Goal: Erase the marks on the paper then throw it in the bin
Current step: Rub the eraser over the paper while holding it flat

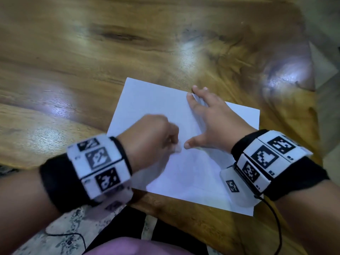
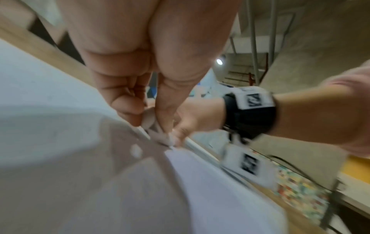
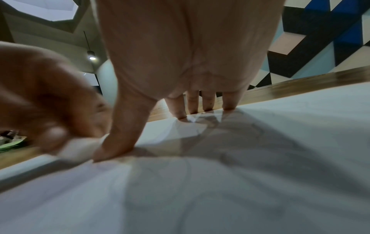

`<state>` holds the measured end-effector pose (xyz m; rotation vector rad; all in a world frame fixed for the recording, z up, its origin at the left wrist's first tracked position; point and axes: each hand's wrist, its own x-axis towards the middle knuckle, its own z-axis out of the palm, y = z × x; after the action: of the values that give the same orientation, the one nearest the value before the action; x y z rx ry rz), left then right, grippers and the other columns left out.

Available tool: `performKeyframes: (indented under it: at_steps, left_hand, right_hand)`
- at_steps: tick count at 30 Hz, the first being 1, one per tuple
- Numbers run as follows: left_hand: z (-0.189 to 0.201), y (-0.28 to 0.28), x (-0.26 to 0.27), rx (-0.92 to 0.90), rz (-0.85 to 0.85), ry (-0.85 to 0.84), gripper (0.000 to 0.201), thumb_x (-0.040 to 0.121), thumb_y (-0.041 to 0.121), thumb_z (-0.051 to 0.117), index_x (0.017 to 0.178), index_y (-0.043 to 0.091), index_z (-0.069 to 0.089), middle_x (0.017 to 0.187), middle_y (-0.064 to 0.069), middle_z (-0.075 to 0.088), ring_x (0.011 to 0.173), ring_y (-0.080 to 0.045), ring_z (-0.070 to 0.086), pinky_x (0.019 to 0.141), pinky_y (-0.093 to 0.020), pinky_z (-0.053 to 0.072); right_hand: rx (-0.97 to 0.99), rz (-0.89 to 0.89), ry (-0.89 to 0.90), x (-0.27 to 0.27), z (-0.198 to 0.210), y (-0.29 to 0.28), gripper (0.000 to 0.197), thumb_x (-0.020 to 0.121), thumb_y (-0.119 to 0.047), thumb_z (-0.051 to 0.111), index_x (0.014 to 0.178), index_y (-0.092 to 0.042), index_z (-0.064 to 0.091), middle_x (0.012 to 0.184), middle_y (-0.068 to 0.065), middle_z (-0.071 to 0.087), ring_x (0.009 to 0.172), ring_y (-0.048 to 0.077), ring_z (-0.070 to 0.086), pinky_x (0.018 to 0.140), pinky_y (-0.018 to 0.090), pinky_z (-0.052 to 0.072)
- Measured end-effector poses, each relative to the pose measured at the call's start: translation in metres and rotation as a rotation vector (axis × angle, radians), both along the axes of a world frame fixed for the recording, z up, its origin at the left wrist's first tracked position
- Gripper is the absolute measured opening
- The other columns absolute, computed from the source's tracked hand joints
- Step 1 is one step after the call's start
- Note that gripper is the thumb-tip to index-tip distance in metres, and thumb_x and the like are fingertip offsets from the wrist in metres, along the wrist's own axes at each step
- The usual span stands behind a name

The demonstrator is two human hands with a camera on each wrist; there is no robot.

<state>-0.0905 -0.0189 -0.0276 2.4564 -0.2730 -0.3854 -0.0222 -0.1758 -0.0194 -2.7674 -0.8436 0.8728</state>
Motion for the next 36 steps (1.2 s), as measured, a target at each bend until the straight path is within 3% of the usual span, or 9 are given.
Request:
performKeyframes:
  at_steps: [4, 8, 14, 18, 21, 25, 30, 33, 36]
  left_hand:
    - [-0.006, -0.005, -0.010, -0.026, -0.014, -0.039, 0.013, 0.078, 0.027, 0.063, 0.071, 0.016, 0.065, 0.068, 0.002, 0.049, 0.065, -0.018, 0.051, 0.062, -0.024, 0.034]
    - [-0.004, -0.008, -0.049, -0.066, -0.174, 0.145, 0.008, 0.081, 0.024, 0.060, 0.077, 0.019, 0.065, 0.078, 0.004, 0.050, 0.072, -0.015, 0.056, 0.068, -0.024, 0.044]
    - [-0.006, -0.008, -0.013, -0.044, -0.057, 0.013, 0.011, 0.079, 0.027, 0.063, 0.079, 0.017, 0.068, 0.077, 0.000, 0.052, 0.073, -0.022, 0.058, 0.068, -0.028, 0.044]
    - [-0.005, -0.010, -0.048, -0.032, -0.269, 0.148, 0.006, 0.079, 0.017, 0.056, 0.078, 0.019, 0.062, 0.081, 0.003, 0.050, 0.073, -0.016, 0.055, 0.068, -0.031, 0.046]
    - [-0.002, 0.002, -0.033, -0.014, -0.224, 0.159, 0.009, 0.074, 0.020, 0.058, 0.078, 0.021, 0.066, 0.079, 0.003, 0.054, 0.072, -0.017, 0.058, 0.066, -0.020, 0.040]
    - [0.000, 0.011, -0.010, 0.018, -0.074, -0.012, 0.019, 0.073, 0.032, 0.057, 0.067, 0.016, 0.064, 0.067, -0.001, 0.052, 0.058, -0.019, 0.053, 0.057, -0.022, 0.033]
    - [-0.003, 0.010, -0.050, -0.029, -0.197, 0.152, 0.008, 0.077, 0.018, 0.061, 0.070, 0.021, 0.058, 0.072, 0.011, 0.043, 0.063, -0.006, 0.051, 0.060, -0.015, 0.039]
    - [-0.002, 0.011, -0.036, -0.038, -0.178, 0.140, 0.002, 0.072, 0.024, 0.062, 0.073, 0.023, 0.061, 0.066, 0.012, 0.041, 0.061, -0.004, 0.044, 0.057, -0.004, 0.032]
    - [0.001, 0.001, -0.001, 0.010, -0.076, -0.019, 0.011, 0.076, 0.029, 0.066, 0.076, 0.017, 0.065, 0.068, 0.005, 0.047, 0.064, -0.014, 0.047, 0.055, -0.015, 0.032]
  right_hand:
    - [0.000, 0.006, -0.010, 0.000, -0.001, 0.000, 0.118, 0.065, -0.055, 0.074, 0.150, -0.019, 0.000, 0.157, -0.005, -0.014, 0.144, 0.014, -0.014, 0.119, 0.032, 0.001]
    - [0.009, 0.007, -0.014, 0.001, -0.001, -0.001, 0.118, 0.065, -0.054, 0.075, 0.150, -0.020, 0.000, 0.157, -0.005, -0.013, 0.144, 0.014, -0.013, 0.119, 0.032, 0.001]
    - [0.008, 0.006, -0.004, 0.001, -0.002, -0.001, 0.118, 0.065, -0.055, 0.074, 0.150, -0.020, -0.001, 0.157, -0.006, -0.015, 0.144, 0.013, -0.015, 0.119, 0.032, -0.001]
    - [0.009, 0.003, 0.007, 0.001, -0.001, -0.001, 0.118, 0.066, -0.054, 0.074, 0.150, -0.021, -0.002, 0.157, -0.007, -0.016, 0.143, 0.012, -0.016, 0.118, 0.030, -0.002]
    - [0.007, 0.007, 0.003, 0.001, -0.001, -0.001, 0.118, 0.066, -0.054, 0.074, 0.150, -0.021, -0.002, 0.157, -0.007, -0.016, 0.143, 0.012, -0.016, 0.117, 0.030, -0.002]
    - [0.004, 0.011, 0.001, 0.000, 0.000, -0.001, 0.118, 0.066, -0.055, 0.074, 0.150, -0.020, -0.002, 0.157, -0.005, -0.016, 0.144, 0.013, -0.015, 0.118, 0.031, -0.002]
    - [0.007, 0.008, 0.009, 0.001, -0.001, -0.001, 0.118, 0.067, -0.053, 0.074, 0.150, -0.021, -0.003, 0.157, -0.006, -0.017, 0.143, 0.013, -0.016, 0.118, 0.031, -0.003]
    - [0.006, 0.010, 0.005, 0.001, -0.001, -0.001, 0.118, 0.066, -0.054, 0.074, 0.150, -0.021, -0.003, 0.157, -0.007, -0.017, 0.143, 0.013, -0.016, 0.117, 0.030, -0.004]
    - [0.004, 0.014, 0.000, 0.001, -0.002, -0.001, 0.118, 0.066, -0.054, 0.074, 0.150, -0.020, -0.003, 0.157, -0.005, -0.017, 0.144, 0.014, -0.016, 0.118, 0.031, -0.004]
